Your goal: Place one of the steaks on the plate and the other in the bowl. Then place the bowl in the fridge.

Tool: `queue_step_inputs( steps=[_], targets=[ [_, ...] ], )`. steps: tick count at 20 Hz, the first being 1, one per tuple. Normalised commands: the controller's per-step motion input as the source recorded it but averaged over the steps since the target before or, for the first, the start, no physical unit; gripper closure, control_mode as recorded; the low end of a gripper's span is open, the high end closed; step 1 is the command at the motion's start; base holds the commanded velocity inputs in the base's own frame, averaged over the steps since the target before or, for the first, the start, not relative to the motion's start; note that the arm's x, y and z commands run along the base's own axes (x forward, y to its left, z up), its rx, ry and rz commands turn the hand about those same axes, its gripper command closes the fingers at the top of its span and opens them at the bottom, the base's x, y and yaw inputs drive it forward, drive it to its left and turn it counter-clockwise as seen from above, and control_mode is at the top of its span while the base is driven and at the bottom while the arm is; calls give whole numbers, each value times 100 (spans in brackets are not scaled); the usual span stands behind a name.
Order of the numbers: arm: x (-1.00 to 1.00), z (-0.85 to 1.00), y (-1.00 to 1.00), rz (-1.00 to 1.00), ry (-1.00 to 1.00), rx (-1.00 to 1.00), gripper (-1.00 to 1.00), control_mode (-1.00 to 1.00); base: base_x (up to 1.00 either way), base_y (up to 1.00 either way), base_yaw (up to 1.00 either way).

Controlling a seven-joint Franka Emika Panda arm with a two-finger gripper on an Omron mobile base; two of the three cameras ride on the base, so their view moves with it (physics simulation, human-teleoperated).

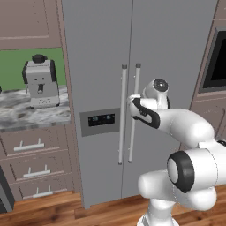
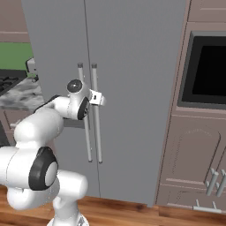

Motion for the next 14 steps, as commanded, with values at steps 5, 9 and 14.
queue_step_inputs(
  steps=[5,9,14],
  targets=[
    [26,0,0,0,-10,0,-100,-100,0,0,0],
    [16,15,0,0,0,0,-100,-100,0,0,0],
    [25,3,0,0,0,0,-100,-100,0,0,0]
  ],
)
